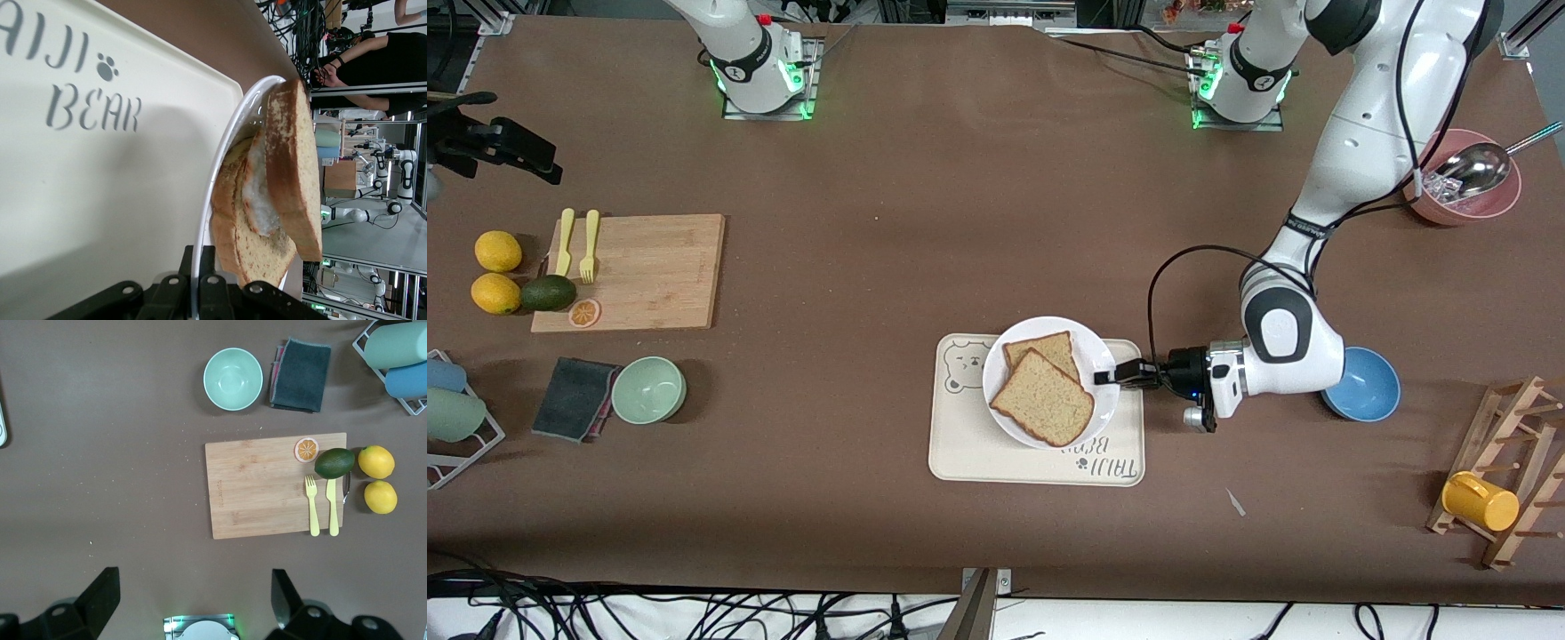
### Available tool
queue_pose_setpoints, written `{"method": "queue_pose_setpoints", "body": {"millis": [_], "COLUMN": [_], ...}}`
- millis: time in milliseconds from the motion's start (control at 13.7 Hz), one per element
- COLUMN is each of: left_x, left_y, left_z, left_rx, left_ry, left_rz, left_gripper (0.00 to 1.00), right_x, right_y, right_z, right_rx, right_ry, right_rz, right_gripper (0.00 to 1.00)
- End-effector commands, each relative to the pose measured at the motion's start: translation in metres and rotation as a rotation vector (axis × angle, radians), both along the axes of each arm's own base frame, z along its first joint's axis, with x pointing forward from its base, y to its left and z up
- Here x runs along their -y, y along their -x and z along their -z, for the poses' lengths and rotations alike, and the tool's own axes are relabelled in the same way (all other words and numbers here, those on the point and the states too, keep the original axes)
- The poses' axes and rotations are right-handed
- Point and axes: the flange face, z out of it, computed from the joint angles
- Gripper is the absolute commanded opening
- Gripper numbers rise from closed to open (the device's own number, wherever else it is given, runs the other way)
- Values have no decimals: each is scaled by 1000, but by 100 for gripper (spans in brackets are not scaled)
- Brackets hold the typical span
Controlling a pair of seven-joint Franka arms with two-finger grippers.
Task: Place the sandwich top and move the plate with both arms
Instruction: 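Slide the plate with the left gripper onto the cream tray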
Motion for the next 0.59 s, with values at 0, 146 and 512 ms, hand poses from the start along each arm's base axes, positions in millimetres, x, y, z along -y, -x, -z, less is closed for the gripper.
{"method": "queue_pose_setpoints", "body": {"millis": [0, 146, 512], "left_x": [19, 19, 18], "left_y": [-14, -19, -18], "left_z": [24, 38, 43], "left_rx": [5, 19, 11], "left_ry": [-39, -82, -83], "left_rz": [17, 16, 12], "left_gripper": [0, 0, 0], "right_x": [-2, -3, 0], "right_y": [-1, 1, -1], "right_z": [-5, -7, -5], "right_rx": [18, 16, 19], "right_ry": [5, -2, 4], "right_rz": [-1, -9, -7], "right_gripper": [100, 100, 100]}}
